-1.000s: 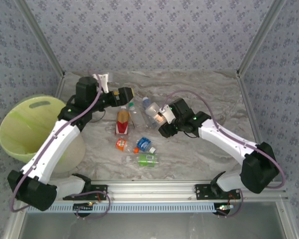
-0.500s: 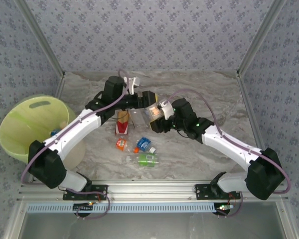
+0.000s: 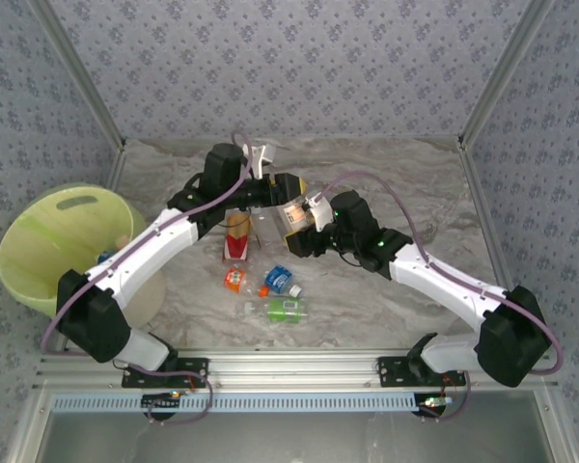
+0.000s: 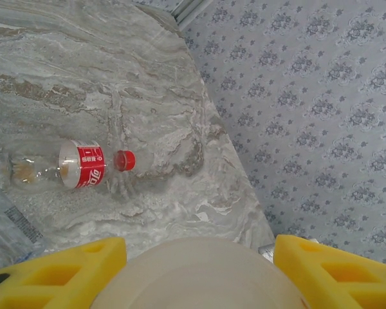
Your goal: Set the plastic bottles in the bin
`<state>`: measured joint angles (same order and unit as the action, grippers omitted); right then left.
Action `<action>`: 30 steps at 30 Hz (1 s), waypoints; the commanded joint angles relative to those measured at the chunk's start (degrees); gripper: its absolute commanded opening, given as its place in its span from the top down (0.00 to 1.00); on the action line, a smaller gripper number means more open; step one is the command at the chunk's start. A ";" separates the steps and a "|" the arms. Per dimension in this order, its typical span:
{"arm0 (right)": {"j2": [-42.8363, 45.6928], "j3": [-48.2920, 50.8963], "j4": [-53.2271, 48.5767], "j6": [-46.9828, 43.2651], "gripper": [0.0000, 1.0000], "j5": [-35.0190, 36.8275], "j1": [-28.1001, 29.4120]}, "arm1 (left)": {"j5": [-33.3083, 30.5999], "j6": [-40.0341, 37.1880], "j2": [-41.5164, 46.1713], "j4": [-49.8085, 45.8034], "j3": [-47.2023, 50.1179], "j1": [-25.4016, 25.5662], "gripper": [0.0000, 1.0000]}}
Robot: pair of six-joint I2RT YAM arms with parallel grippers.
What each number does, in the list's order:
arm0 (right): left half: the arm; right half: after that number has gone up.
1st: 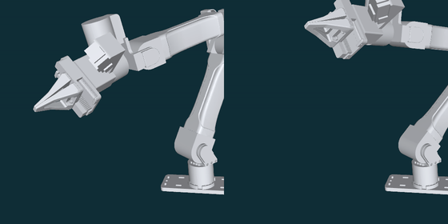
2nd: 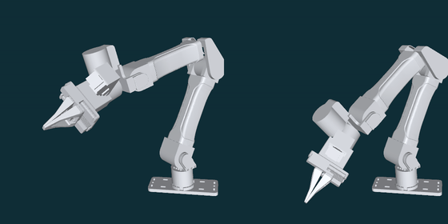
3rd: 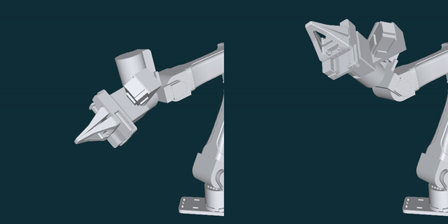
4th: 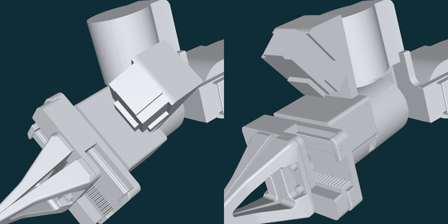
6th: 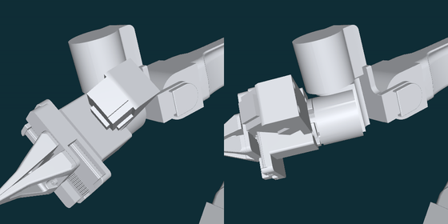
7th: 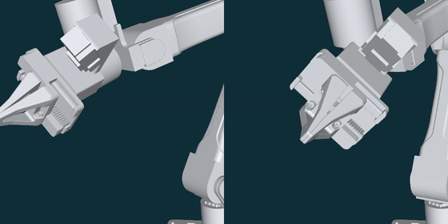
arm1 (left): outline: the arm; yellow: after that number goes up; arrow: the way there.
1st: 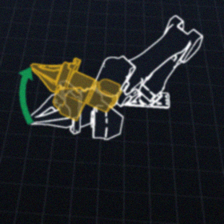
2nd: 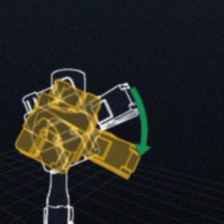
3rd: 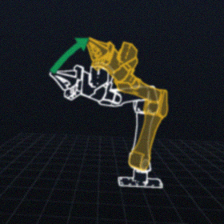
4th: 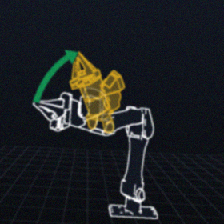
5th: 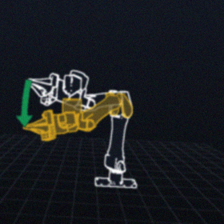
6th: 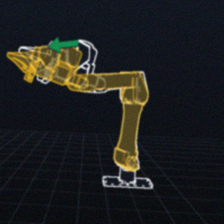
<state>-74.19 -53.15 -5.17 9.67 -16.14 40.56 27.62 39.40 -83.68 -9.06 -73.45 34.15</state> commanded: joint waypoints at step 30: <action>0.08 0.70 0.28 5.83 0.00 32.01 0.40 | -38.57 -20.45 23.96 -21.95 -12.49 -1.06 0.73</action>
<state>-74.17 -53.01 -3.68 13.21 9.37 40.97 -6.61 23.07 -61.32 -27.62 -82.96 33.36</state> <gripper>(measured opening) 0.999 0.581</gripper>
